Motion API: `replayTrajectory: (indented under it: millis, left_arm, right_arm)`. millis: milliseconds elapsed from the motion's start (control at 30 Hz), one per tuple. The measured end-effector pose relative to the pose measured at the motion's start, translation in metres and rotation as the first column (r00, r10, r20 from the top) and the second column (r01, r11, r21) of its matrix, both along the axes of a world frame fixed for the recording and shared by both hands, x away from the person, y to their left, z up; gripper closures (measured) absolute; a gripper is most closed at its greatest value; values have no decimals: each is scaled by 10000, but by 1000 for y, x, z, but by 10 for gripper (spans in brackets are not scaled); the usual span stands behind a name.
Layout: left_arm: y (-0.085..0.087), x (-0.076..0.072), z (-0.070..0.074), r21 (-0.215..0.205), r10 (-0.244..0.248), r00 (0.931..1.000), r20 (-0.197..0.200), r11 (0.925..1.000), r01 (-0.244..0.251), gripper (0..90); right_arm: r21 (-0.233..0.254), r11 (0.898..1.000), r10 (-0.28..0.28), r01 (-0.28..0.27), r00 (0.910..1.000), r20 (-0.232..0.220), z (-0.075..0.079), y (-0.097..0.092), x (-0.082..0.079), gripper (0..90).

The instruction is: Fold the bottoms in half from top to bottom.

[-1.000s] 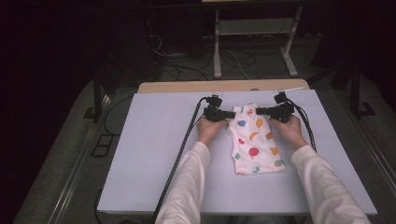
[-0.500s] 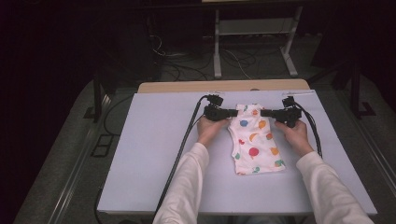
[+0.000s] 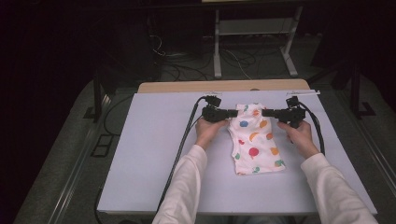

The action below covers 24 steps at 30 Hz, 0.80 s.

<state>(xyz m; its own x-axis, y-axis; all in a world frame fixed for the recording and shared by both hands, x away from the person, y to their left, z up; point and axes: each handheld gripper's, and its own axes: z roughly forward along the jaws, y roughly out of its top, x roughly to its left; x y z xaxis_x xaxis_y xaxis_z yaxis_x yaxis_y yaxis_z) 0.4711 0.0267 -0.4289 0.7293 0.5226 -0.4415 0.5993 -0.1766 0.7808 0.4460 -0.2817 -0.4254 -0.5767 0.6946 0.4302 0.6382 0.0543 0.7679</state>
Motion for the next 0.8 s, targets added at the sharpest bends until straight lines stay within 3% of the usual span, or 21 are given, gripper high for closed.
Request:
replayTrajectory:
  millis: [133,500,800]
  left_arm:
    - [1,-4,2,-34,-80,9998,175,10000,81,869]
    - [3,-15,1,-237,-210,9997,107,9995,212,869]
    - [3,-24,-2,-456,-261,9996,-45,9986,258,869]
  right_arm:
    - [198,9998,20,-19,10000,-31,1,-1,-2,871]
    - [439,9987,272,-261,9994,-234,3,-4,-11,871]
    - [272,9989,383,-374,9986,-368,0,-7,-22,871]
